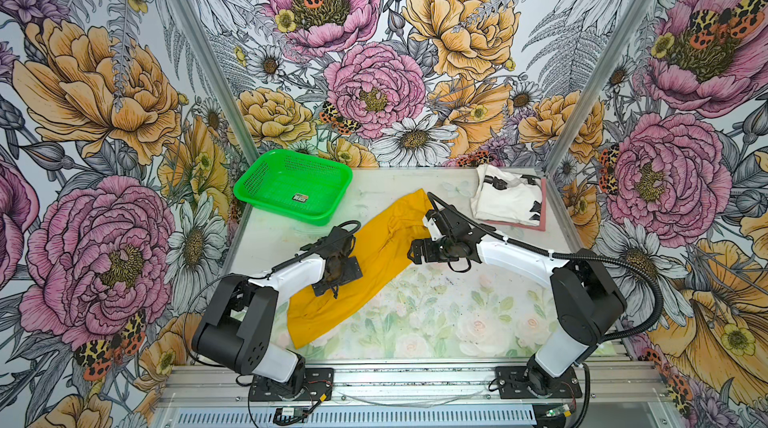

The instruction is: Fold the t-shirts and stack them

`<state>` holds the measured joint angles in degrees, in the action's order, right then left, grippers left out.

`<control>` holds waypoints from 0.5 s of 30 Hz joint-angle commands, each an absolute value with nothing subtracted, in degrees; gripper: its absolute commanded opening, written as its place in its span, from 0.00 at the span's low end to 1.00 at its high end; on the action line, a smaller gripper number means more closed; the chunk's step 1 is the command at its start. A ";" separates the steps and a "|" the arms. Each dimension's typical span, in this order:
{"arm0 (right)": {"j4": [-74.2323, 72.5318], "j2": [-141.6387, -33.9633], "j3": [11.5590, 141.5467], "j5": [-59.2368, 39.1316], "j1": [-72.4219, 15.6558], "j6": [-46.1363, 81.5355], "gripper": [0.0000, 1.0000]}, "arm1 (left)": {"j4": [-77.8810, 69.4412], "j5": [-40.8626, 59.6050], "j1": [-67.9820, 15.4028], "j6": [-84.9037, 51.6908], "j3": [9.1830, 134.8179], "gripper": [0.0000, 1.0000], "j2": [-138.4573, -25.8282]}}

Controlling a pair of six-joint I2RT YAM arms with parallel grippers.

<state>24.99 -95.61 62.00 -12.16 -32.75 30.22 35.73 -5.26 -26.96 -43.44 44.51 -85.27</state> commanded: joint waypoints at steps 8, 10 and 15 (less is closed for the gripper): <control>25.64 -82.01 52.02 -11.49 -20.15 28.46 1.00 | 24.15 5.45 -51.65 -58.70 58.28 0.99 -100.92; 26.96 -80.13 51.25 -11.64 -17.93 27.52 1.00 | 23.50 7.64 -54.23 -58.17 63.89 0.99 -105.88; 31.20 -76.51 51.15 -11.52 -13.48 24.73 0.99 | 23.60 11.21 -56.79 -57.30 72.49 0.99 -110.06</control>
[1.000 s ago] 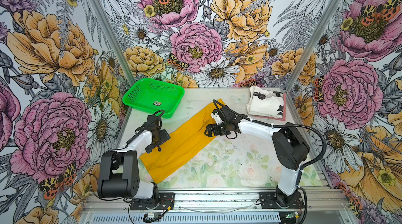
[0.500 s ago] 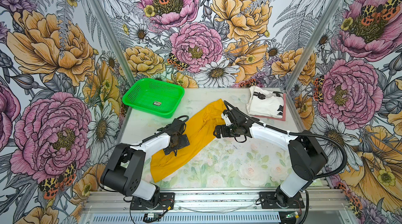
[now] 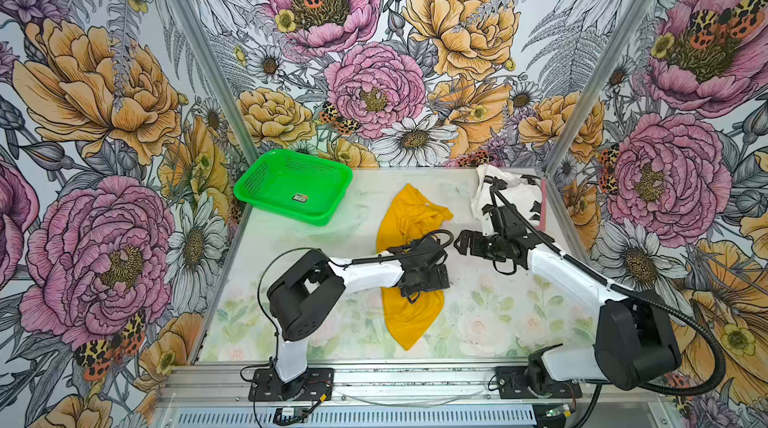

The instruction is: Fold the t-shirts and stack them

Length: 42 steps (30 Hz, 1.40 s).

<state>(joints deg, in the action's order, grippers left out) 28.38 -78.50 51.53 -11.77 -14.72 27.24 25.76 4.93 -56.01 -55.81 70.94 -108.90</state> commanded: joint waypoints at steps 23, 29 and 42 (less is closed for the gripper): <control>36.36 -56.59 42.65 -14.06 -12.60 26.92 1.00 | 45.44 -12.39 -42.26 -33.96 94.79 0.99 -122.44; 39.43 -49.04 39.71 -14.33 -14.62 29.58 0.99 | 46.38 -12.82 -39.86 -32.03 100.99 0.99 -130.05; 41.88 -45.82 38.63 -13.01 -23.78 32.32 1.00 | 48.23 -8.60 -36.08 -33.22 128.11 0.99 -149.83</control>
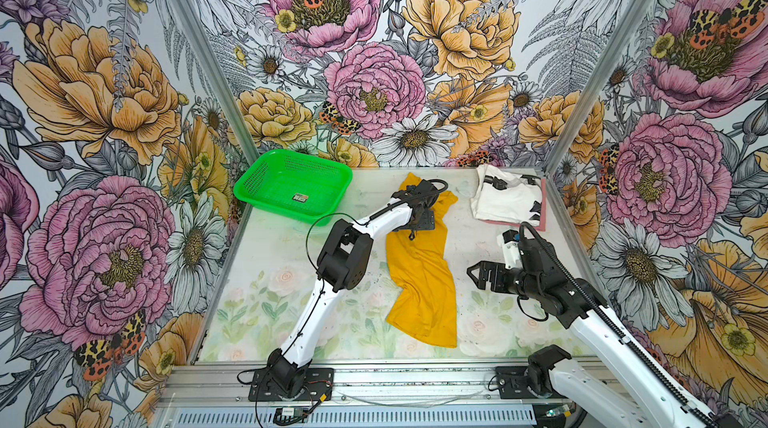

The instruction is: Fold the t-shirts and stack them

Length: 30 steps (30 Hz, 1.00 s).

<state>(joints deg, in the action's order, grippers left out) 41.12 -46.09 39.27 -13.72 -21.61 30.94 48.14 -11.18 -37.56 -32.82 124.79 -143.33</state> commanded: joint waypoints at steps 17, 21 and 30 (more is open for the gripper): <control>42.11 -45.57 34.99 -7.81 -31.11 37.75 1.00 | 40.97 7.38 -32.19 -30.95 137.38 0.99 -147.70; 42.06 -48.73 36.47 -5.08 -33.05 39.10 0.99 | 36.49 10.40 -31.90 -30.20 124.57 0.99 -137.00; 40.05 -53.02 38.85 3.80 -43.98 44.92 1.00 | 36.49 9.19 -28.89 -28.47 100.05 0.99 -120.34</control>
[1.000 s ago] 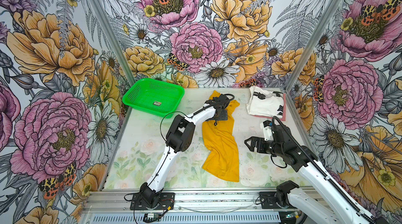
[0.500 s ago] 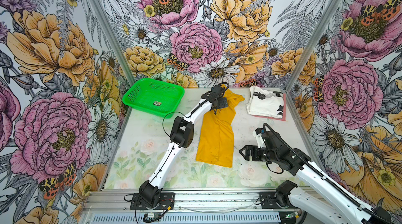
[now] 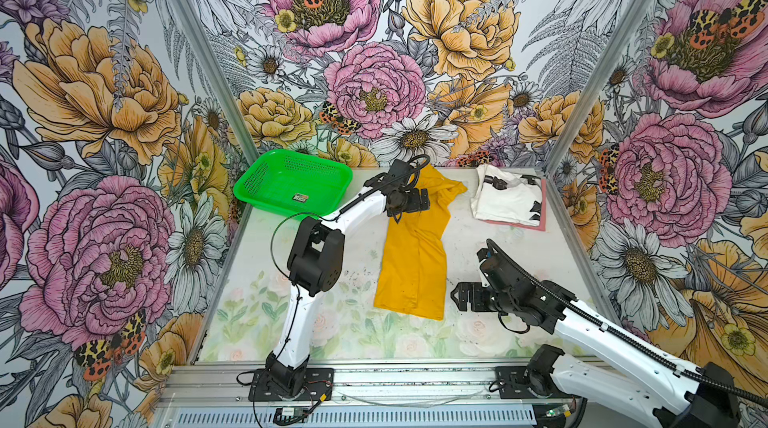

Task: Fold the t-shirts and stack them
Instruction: 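Release the shirt's far end with the left gripper and pull both grippers back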

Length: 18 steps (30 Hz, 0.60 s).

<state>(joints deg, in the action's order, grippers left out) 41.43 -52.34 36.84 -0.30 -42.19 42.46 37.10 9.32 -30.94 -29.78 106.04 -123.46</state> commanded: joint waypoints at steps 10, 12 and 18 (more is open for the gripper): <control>39.50 -58.89 41.48 4.31 -45.10 42.87 0.99 | 35.09 8.19 -25.50 -28.00 74.54 0.99 -104.86; 39.11 -59.63 41.32 4.20 -45.11 43.02 0.99 | 34.81 8.94 -25.08 -28.07 72.80 0.99 -102.41; 38.67 -61.05 40.96 3.83 -44.55 42.14 0.92 | 32.16 11.68 -24.61 -29.14 68.06 0.99 -99.76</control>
